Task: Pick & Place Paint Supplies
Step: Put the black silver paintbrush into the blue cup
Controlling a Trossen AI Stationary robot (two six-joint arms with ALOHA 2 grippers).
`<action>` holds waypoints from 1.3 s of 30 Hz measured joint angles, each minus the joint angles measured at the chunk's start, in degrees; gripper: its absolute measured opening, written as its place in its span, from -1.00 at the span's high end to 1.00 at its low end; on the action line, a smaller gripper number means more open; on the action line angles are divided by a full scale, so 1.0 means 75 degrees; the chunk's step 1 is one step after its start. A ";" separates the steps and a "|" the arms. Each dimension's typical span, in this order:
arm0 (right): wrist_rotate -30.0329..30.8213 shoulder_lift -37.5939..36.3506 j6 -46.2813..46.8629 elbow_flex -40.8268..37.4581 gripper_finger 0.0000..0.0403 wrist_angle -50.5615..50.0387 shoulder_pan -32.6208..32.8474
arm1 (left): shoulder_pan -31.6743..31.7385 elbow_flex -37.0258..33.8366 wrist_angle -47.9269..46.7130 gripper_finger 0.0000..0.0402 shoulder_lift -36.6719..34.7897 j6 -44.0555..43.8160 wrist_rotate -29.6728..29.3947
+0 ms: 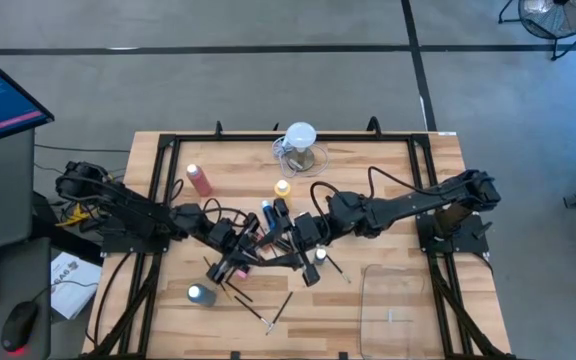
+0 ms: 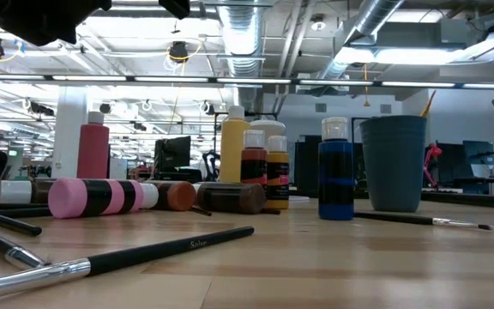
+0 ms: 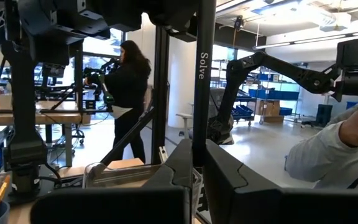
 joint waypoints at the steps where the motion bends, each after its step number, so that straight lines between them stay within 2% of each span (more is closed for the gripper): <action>1: 0.0000 0.0000 0.0000 0.0000 0.19 0.0000 0.0000 | 0.0000 0.0000 0.0000 0.99 0.0000 0.0000 0.0000; 10: 0.0010 0.0000 0.0000 0.0000 0.30 -0.0004 0.0003 | 0.0000 0.0000 0.0052 0.99 0.0000 -0.0003 0.0002; 20: 0.0021 0.0000 0.0003 0.0003 0.66 -0.0135 -0.0105 | -0.0003 0.0000 0.0125 0.98 0.0000 -0.0006 0.0044; 26: 0.0029 0.0003 -0.0214 0.0000 0.94 -0.0154 -0.0104 | -0.0006 0.0000 0.0119 0.98 0.0000 -0.0017 0.0184; 31: 0.0032 0.0003 -0.0262 0.0000 0.90 -0.0152 -0.0079 | -0.0009 0.0000 0.0119 0.98 -0.0003 -0.0009 0.0191; 34: 0.0032 0.0003 -0.0260 0.0003 0.95 -0.0183 -0.0082 | -0.0008 0.0000 0.0122 0.94 -0.0003 0.0005 0.0184; 39: 0.0285 0.0003 -0.0138 0.0012 0.96 -0.0365 -0.0007 | -0.0032 -0.0003 0.0169 0.70 -0.0070 0.0026 -0.0028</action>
